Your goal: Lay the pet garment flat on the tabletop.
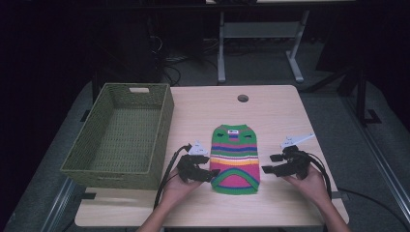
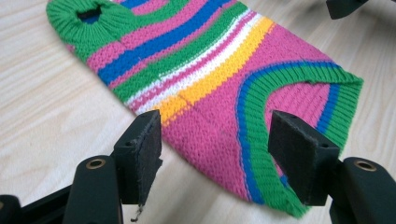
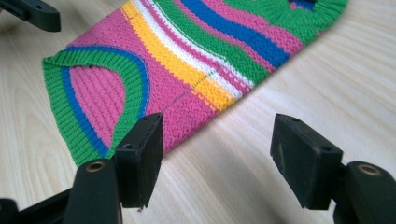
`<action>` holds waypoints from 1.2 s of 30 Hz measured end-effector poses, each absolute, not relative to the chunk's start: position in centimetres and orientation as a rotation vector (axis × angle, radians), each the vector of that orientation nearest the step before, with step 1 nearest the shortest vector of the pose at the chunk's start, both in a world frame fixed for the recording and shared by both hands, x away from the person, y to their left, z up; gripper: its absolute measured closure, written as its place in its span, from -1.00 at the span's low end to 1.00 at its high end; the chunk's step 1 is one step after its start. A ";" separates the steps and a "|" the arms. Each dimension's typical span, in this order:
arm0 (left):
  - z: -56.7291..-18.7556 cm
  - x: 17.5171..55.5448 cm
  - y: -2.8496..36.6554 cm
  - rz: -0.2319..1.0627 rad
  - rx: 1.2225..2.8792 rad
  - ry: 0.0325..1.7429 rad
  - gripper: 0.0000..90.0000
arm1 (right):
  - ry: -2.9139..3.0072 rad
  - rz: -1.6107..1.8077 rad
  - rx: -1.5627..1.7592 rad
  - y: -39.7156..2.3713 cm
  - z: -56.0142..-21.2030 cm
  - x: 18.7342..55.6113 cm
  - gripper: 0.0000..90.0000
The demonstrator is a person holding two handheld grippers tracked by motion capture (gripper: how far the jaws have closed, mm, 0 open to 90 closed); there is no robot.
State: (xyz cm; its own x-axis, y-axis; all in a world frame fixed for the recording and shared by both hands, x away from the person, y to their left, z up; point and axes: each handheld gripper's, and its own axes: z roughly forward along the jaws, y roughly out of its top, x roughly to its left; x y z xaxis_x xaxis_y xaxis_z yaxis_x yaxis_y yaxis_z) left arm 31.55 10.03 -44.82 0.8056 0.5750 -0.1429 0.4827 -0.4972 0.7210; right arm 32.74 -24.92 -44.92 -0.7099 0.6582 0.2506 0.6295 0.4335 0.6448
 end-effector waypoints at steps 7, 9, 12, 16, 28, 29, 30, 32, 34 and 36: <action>-44.7 30.7 10.7 0.147 2.176 0.778 -0.26 | 2.622 1.162 1.183 -25.6 -45.2 31.9 -0.27; -44.7 30.4 10.9 0.159 2.183 0.775 -0.27 | 2.613 1.170 1.195 -25.8 -45.2 31.6 -0.27; -44.8 30.2 11.2 0.160 2.190 0.785 -0.29 | 2.607 1.171 1.188 -26.2 -45.3 31.3 -0.27; -45.0 29.8 11.8 0.153 2.188 0.799 -0.29 | 2.601 1.171 1.205 -26.5 -45.5 30.9 -0.28; -45.3 28.8 12.7 0.158 2.190 0.812 -0.34 | 2.597 1.170 1.203 -27.2 -45.8 29.7 -0.29; -45.3 28.6 12.8 0.159 2.191 0.813 -0.34 | 2.600 1.166 1.203 -27.3 -45.9 29.6 -0.29; -45.3 28.6 12.8 0.160 2.191 0.811 -0.34 | 2.596 1.171 1.209 -27.4 -45.9 29.4 -0.29; -45.2 28.4 13.0 0.163 2.188 0.808 -0.34 | 2.599 1.154 1.195 -27.5 -45.9 29.3 -0.30; -45.2 28.2 13.1 0.167 2.187 0.812 -0.34 | 2.592 1.166 1.202 -27.6 -45.9 29.0 -0.30; -45.3 28.1 13.3 0.165 2.189 0.815 -0.34 | 2.589 1.168 1.212 -27.8 -46.0 28.8 -0.30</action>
